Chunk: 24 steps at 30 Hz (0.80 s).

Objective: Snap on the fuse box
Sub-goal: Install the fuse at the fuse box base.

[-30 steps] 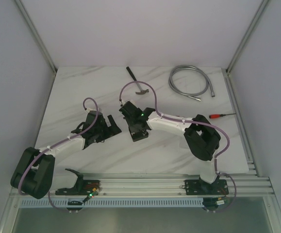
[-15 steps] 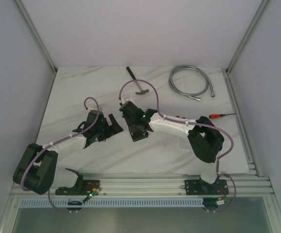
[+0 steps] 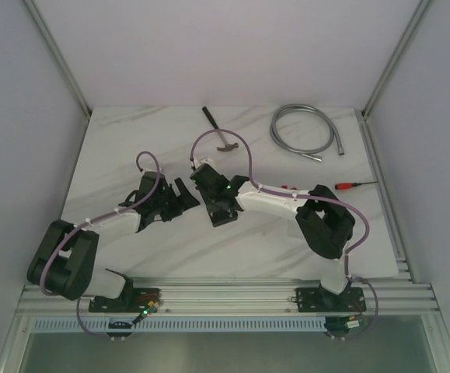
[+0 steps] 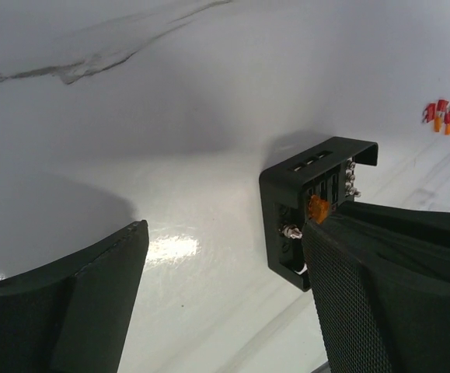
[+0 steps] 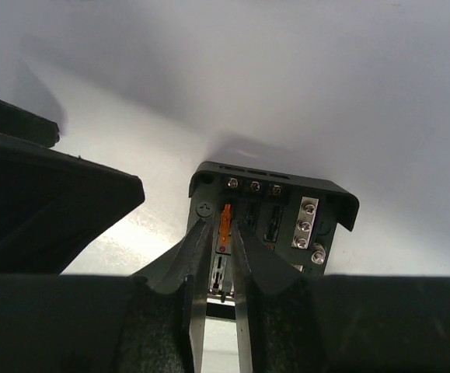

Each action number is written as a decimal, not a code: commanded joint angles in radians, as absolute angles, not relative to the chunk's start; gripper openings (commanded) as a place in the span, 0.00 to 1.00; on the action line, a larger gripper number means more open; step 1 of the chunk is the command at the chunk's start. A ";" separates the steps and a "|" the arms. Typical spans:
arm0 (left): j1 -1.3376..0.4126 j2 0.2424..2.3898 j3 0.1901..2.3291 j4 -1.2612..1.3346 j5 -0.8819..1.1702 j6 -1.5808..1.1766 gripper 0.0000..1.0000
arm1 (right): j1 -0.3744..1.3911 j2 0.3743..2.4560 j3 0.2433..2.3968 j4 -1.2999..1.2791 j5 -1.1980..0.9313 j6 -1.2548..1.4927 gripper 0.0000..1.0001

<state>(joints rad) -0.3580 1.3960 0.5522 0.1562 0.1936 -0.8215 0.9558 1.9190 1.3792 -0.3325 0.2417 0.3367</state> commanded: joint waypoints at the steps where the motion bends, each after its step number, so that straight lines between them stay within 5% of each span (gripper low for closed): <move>1: -0.345 1.441 0.587 0.199 0.234 -0.834 0.88 | 0.959 1.943 1.373 -0.332 0.273 0.353 0.21; 24: -0.357 1.569 0.617 0.305 0.382 -0.840 0.66 | 0.913 1.965 1.343 -0.420 0.182 0.373 0.00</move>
